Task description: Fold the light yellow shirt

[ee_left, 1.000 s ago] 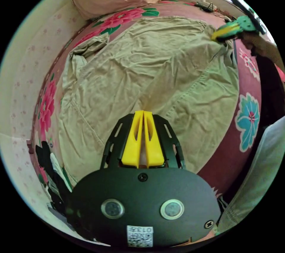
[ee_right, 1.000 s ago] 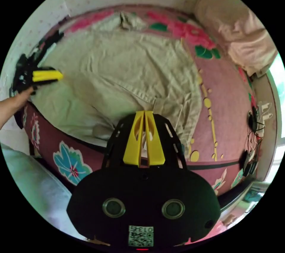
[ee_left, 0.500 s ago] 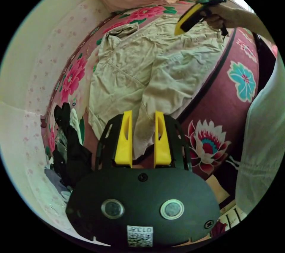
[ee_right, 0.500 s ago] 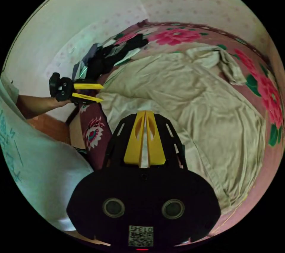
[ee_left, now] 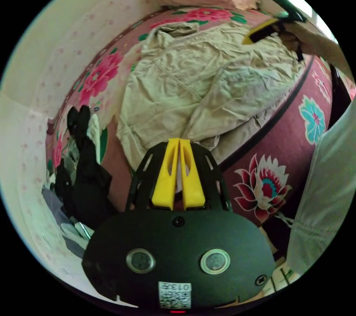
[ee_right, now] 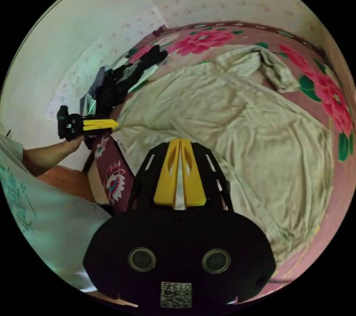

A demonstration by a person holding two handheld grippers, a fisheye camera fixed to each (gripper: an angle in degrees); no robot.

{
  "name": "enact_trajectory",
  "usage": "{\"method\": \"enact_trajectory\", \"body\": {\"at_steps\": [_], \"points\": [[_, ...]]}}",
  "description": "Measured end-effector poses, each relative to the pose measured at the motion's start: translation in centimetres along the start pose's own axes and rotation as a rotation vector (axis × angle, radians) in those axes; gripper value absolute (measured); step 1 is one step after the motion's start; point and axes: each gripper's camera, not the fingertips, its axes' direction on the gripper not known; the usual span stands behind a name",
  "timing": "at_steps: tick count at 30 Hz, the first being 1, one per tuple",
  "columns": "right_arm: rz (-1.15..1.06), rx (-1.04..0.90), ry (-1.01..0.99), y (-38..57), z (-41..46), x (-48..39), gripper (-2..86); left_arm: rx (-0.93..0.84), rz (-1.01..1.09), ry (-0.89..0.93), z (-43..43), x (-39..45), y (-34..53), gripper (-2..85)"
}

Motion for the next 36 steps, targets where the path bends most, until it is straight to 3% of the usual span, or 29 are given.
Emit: {"method": "enact_trajectory", "body": {"at_steps": [4,7,11,15,18,19,23,29,36], "points": [[0.235,-0.007,0.307,8.4,-5.6,2.4,0.2,0.154,0.059,0.004,-1.8,2.6,-2.0,-0.3],[0.428,-0.039,0.448,13.5,-7.4,4.8,0.3,0.140,0.186,0.049,0.6,6.7,-6.0,-0.3],[0.485,-0.117,0.557,15.0,-5.8,6.7,0.4,-0.022,0.274,0.067,7.3,9.9,-9.8,-0.3],[0.456,-0.147,0.550,14.8,-3.9,7.3,0.4,0.041,0.191,0.137,8.9,7.9,-9.1,-0.3],[0.425,-0.159,0.498,14.6,-4.5,7.1,0.5,-0.048,0.128,0.166,9.4,6.1,-9.6,-0.3],[0.435,-0.198,0.496,14.1,-5.3,7.1,0.5,-0.043,0.052,0.166,8.9,4.3,-9.7,-0.2],[0.412,0.055,0.547,12.8,-12.1,6.4,1.0,0.102,-0.243,0.111,7.2,-5.9,-9.3,0.3],[0.327,0.004,0.450,6.0,-12.8,12.3,6.1,0.022,-0.320,0.176,13.8,-18.8,-15.8,6.3],[0.164,-0.056,0.416,-7.6,-10.0,19.3,9.7,-0.105,-0.319,0.255,23.7,-26.3,-24.5,15.3]]}}
